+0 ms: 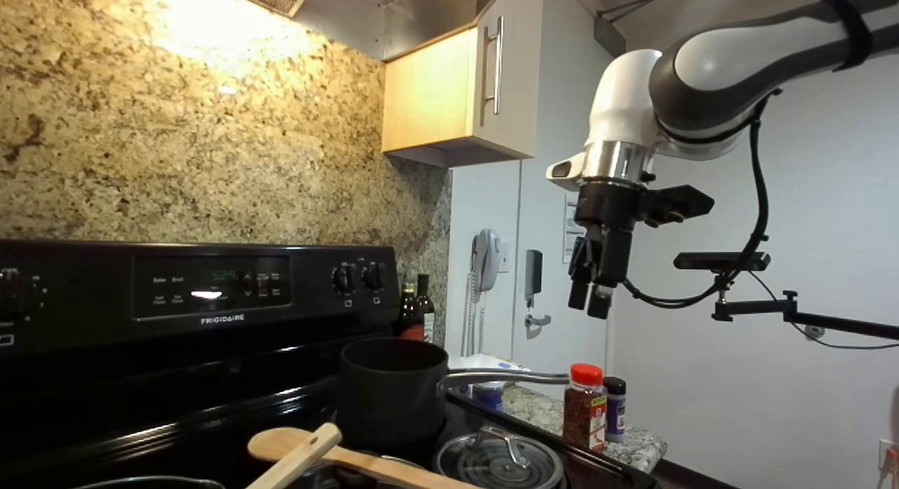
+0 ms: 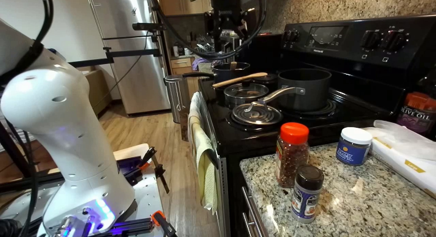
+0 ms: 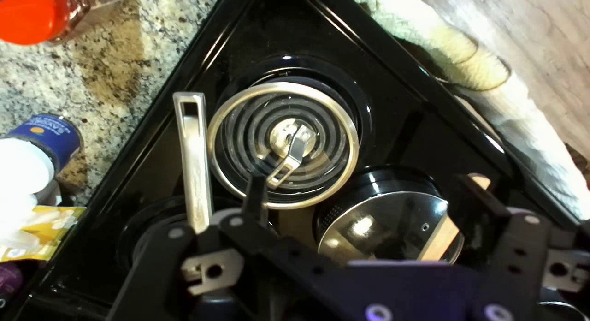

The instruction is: Take the cooking stick in the pot and put it on the bottle on the counter

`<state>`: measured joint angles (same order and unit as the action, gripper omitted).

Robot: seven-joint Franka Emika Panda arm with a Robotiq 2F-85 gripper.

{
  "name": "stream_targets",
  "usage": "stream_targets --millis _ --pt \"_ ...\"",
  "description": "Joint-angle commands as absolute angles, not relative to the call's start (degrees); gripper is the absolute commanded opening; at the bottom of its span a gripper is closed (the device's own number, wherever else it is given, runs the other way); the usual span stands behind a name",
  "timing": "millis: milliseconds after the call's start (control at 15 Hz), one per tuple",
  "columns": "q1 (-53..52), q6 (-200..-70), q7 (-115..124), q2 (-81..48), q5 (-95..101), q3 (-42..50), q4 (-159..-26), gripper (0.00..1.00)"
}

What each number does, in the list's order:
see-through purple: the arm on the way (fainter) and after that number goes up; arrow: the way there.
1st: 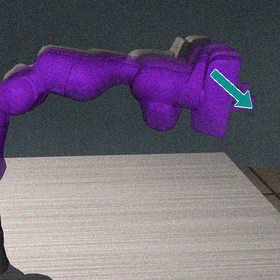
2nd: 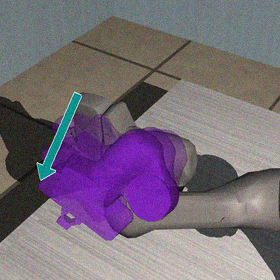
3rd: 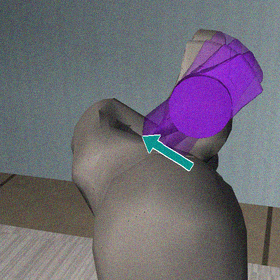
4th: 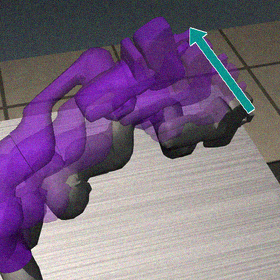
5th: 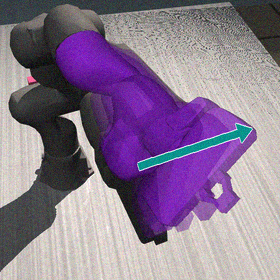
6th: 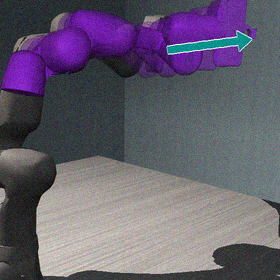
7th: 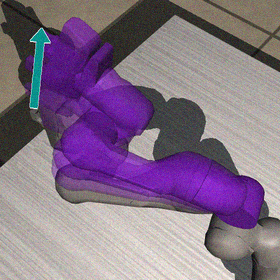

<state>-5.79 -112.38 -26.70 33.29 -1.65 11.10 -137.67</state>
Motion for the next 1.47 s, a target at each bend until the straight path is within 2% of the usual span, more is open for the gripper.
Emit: stream_targets --millis 0,667,1000,1400 --pt "-7.7 -106.4 -30.2 23.7 -0.1 7.8 -127.6 1.00" --pt "-10.6 -94.0 -37.1 3.4 6.1 -3.7 -106.0 1.00" --pt "-11.6 -90.0 -44.1 0.8 12.8 -8.6 -100.6 1.00" --pt "-11.0 -91.7 -44.7 1.7 13.7 -9.0 -101.6 1.00"
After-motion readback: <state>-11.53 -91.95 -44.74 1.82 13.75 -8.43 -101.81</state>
